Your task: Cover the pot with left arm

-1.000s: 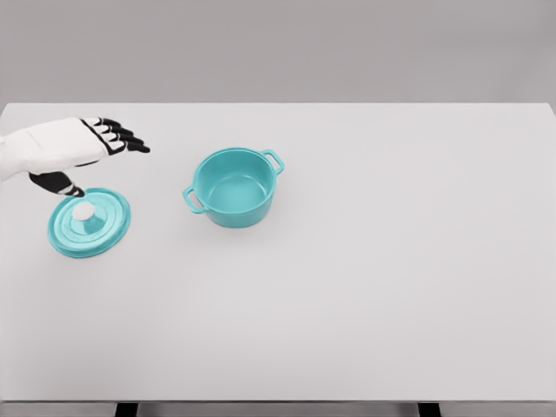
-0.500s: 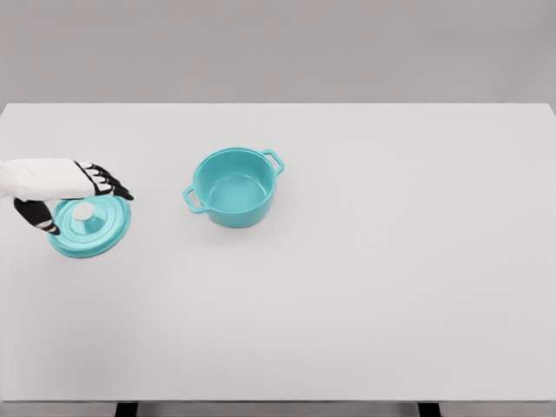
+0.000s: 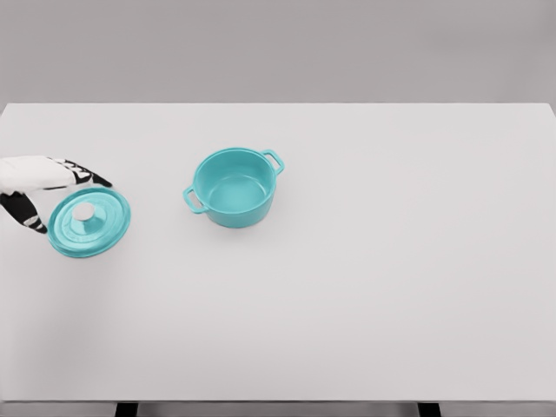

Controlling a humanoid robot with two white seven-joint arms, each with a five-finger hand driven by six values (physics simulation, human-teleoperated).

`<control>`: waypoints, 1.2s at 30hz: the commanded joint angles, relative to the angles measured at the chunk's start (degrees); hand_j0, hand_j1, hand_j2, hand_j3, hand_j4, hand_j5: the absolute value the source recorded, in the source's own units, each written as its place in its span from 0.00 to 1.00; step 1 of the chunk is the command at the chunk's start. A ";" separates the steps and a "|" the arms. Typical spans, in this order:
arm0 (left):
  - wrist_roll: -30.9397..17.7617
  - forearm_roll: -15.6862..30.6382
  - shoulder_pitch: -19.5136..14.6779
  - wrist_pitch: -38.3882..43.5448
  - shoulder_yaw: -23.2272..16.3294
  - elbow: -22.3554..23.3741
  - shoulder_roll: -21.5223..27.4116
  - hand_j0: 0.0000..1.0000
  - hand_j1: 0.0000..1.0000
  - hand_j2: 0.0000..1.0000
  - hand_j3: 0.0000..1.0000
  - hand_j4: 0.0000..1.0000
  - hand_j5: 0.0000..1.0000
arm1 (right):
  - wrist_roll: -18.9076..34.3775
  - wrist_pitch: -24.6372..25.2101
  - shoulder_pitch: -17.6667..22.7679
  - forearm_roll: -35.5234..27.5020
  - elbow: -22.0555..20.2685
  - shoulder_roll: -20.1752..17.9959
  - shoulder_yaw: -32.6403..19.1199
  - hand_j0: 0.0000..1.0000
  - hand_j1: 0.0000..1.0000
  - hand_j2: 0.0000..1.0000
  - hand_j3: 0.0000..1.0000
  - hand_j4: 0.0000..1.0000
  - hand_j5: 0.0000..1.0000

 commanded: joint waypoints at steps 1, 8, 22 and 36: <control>0.01 1.39 0.09 1.09 0.04 0.20 -0.14 1.00 1.00 1.00 1.00 1.00 1.00 | 0.02 -0.01 -0.09 -0.01 0.01 -0.01 0.02 1.00 1.00 1.00 1.00 1.00 1.00; -0.25 1.39 0.18 0.47 -0.05 -0.95 -0.32 1.00 1.00 1.00 1.00 1.00 1.00 | 0.02 -0.01 0.00 -0.01 0.01 -0.01 0.02 1.00 1.00 1.00 1.00 1.00 1.00; 0.19 1.13 1.23 4.69 0.04 -0.33 -0.49 0.86 0.86 0.86 0.86 0.86 0.86 | 0.02 -0.01 0.00 -0.01 0.01 -0.01 0.02 1.00 1.00 1.00 1.00 1.00 1.00; 0.01 1.04 1.76 3.99 -0.05 -2.18 -0.58 0.77 0.77 0.77 0.77 0.77 0.77 | 0.02 -0.01 0.00 -0.01 0.01 -0.01 0.02 1.00 1.00 1.00 1.00 1.00 1.00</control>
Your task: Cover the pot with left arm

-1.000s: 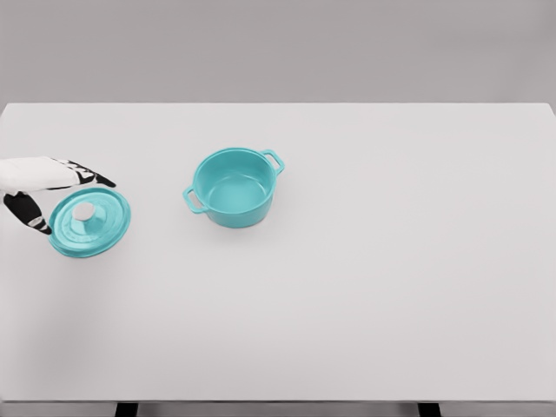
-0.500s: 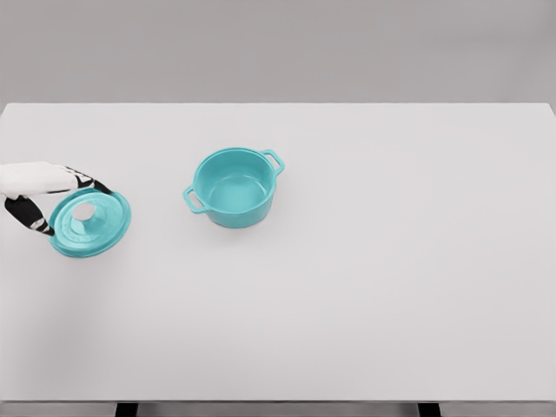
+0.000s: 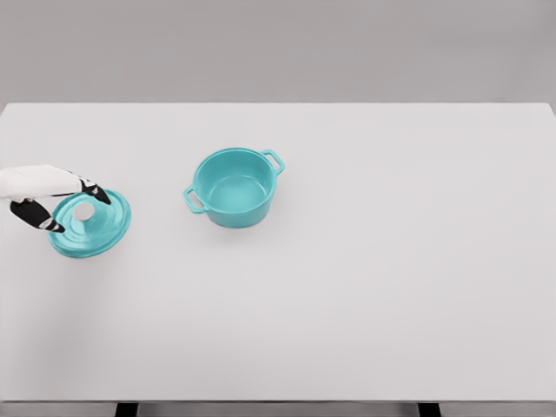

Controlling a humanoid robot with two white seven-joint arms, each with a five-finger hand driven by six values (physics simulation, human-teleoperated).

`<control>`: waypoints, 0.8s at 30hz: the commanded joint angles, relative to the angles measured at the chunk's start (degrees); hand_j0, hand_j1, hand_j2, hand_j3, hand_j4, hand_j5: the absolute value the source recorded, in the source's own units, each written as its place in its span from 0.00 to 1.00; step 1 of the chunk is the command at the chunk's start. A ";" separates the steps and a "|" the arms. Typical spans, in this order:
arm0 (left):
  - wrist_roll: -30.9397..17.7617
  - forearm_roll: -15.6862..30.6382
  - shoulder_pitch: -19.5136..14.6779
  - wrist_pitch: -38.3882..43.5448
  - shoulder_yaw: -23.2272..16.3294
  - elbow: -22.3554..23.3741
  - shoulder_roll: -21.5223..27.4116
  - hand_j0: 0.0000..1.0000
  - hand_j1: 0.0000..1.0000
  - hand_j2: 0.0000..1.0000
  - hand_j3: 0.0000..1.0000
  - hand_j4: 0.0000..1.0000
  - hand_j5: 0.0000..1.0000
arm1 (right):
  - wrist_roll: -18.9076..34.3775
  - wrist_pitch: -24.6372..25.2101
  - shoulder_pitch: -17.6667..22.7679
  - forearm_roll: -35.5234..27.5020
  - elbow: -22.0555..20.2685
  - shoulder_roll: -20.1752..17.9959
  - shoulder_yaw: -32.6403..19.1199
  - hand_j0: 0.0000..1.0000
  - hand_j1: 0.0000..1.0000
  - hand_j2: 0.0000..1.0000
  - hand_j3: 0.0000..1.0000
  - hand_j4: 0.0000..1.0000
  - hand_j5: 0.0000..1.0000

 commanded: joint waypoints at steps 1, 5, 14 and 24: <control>-0.05 0.16 0.00 -0.06 0.08 -0.55 0.00 0.77 0.77 0.77 0.77 0.77 0.77 | 0.02 -0.01 0.00 -0.01 0.01 -0.01 0.02 1.00 1.00 1.00 1.00 1.00 1.00; -0.05 0.16 0.26 0.03 0.08 -0.90 -0.44 0.77 0.77 0.77 0.77 0.77 0.77 | 0.02 -0.01 0.00 -0.01 0.01 -0.01 0.02 1.00 1.00 1.00 1.00 1.00 1.00; -0.05 0.07 0.70 0.29 0.08 -0.81 -0.79 0.76 0.76 0.76 0.76 0.76 0.76 | 0.02 -0.01 -0.09 -0.01 0.01 -0.01 0.02 1.00 1.00 1.00 1.00 1.00 1.00; -0.05 -0.02 1.05 0.64 0.08 -0.28 -1.23 0.76 0.76 0.76 0.76 0.76 0.76 | 0.02 -0.01 -0.09 -0.01 0.01 -0.01 0.02 1.00 1.00 1.00 1.00 1.00 1.00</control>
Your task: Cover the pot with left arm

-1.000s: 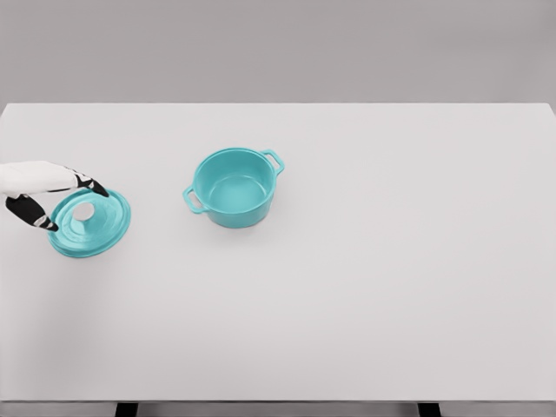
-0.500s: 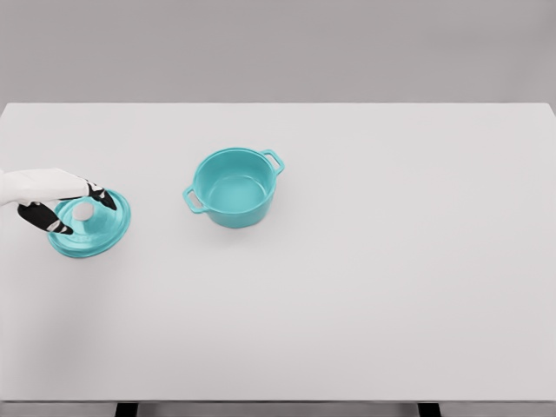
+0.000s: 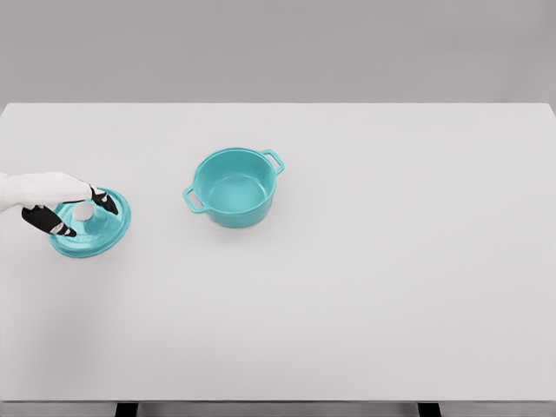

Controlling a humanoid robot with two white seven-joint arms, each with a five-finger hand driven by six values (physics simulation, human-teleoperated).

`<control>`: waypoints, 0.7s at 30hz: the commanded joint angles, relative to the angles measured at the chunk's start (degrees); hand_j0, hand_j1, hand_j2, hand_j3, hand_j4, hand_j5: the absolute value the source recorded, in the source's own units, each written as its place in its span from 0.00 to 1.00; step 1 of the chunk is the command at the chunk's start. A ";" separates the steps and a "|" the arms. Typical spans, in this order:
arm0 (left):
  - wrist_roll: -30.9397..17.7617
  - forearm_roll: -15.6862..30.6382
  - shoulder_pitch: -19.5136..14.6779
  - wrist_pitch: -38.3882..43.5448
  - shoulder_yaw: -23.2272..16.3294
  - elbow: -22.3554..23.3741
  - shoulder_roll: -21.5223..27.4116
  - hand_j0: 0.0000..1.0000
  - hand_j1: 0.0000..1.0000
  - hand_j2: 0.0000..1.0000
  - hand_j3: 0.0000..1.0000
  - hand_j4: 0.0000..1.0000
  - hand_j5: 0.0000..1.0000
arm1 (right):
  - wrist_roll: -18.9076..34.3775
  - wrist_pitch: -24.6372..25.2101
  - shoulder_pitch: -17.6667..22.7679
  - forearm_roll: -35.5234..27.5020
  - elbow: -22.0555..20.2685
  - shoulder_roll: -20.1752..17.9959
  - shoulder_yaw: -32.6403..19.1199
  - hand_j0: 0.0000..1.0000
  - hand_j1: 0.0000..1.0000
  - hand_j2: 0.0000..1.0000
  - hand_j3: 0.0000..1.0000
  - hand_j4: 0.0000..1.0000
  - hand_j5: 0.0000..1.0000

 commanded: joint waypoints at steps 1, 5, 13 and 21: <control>0.01 0.10 0.00 0.20 0.08 0.23 -0.26 0.76 0.76 0.76 0.76 0.76 0.76 | 0.02 -0.01 0.00 -0.01 0.01 -0.01 0.02 1.00 1.00 1.00 1.00 1.00 1.00; 0.01 0.01 0.00 0.29 0.08 1.02 -0.97 0.76 0.76 0.76 0.76 0.76 0.76 | 0.02 -0.01 -0.09 -0.01 0.01 -0.01 -0.07 1.00 1.00 1.00 1.00 1.00 1.00; 0.01 -0.16 0.00 1.61 0.17 2.87 -1.76 0.73 0.73 0.73 0.73 0.73 0.73 | 0.02 -0.01 0.00 -0.01 0.01 -0.01 0.02 1.00 1.00 1.00 1.00 1.00 1.00; 0.10 -0.16 -0.09 1.61 0.17 2.96 -1.76 0.73 0.73 0.73 0.73 0.73 0.73 | 0.02 -0.01 -0.09 -0.01 0.01 -0.01 0.02 1.00 1.00 1.00 1.00 1.00 1.00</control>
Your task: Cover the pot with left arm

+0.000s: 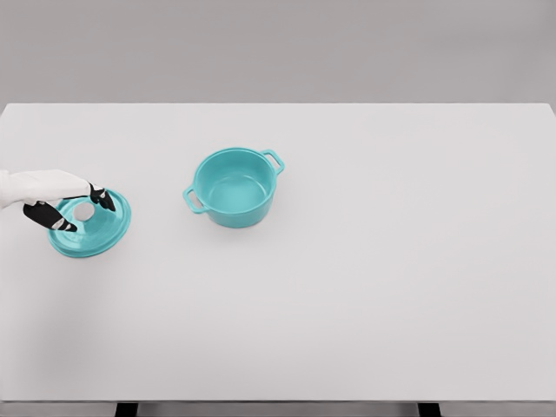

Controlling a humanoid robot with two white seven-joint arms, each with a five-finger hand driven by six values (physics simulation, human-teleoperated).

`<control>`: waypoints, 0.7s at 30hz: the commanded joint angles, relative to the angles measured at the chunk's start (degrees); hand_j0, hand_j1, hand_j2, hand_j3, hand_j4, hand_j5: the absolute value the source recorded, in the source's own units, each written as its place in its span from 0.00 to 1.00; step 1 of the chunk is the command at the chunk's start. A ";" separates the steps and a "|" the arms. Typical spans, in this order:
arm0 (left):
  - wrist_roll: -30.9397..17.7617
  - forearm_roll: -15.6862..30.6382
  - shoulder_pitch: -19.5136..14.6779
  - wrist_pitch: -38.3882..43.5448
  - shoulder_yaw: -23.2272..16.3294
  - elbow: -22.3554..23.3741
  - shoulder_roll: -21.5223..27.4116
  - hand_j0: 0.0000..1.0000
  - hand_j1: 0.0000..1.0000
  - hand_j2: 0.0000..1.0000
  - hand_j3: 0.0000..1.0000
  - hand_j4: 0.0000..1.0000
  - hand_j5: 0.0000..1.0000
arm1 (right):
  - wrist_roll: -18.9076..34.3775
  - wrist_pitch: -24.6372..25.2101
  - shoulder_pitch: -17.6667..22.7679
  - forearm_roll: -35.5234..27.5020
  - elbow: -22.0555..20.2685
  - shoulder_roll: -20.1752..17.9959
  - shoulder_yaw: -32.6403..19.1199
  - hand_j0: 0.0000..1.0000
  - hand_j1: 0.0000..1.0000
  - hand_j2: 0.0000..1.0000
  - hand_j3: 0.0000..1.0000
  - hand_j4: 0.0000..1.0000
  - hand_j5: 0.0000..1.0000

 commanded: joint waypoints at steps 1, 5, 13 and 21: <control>0.03 0.15 0.00 0.06 0.08 0.04 0.01 0.73 0.73 0.73 0.73 0.73 0.73 | 0.02 -0.01 0.00 -0.01 0.01 -0.01 -0.06 1.00 1.00 1.00 1.00 1.00 1.00; 0.03 0.15 0.00 0.15 0.08 0.04 0.01 0.73 0.73 0.73 0.73 0.73 0.73 | 0.02 -0.01 0.00 -0.01 0.01 -0.01 0.02 1.00 1.00 1.00 1.00 1.00 1.00; 0.03 0.15 0.00 0.06 0.08 0.65 -0.17 0.70 0.70 0.70 0.70 0.70 0.70 | 0.02 -0.01 0.00 -0.01 0.01 -0.01 0.03 1.00 1.00 1.00 1.00 1.00 1.00; 0.03 0.07 0.09 0.06 0.08 0.83 -0.34 0.69 0.69 0.69 0.69 0.69 0.69 | 0.02 -0.01 0.00 -0.01 0.01 -0.01 0.03 1.00 1.00 1.00 1.00 1.00 1.00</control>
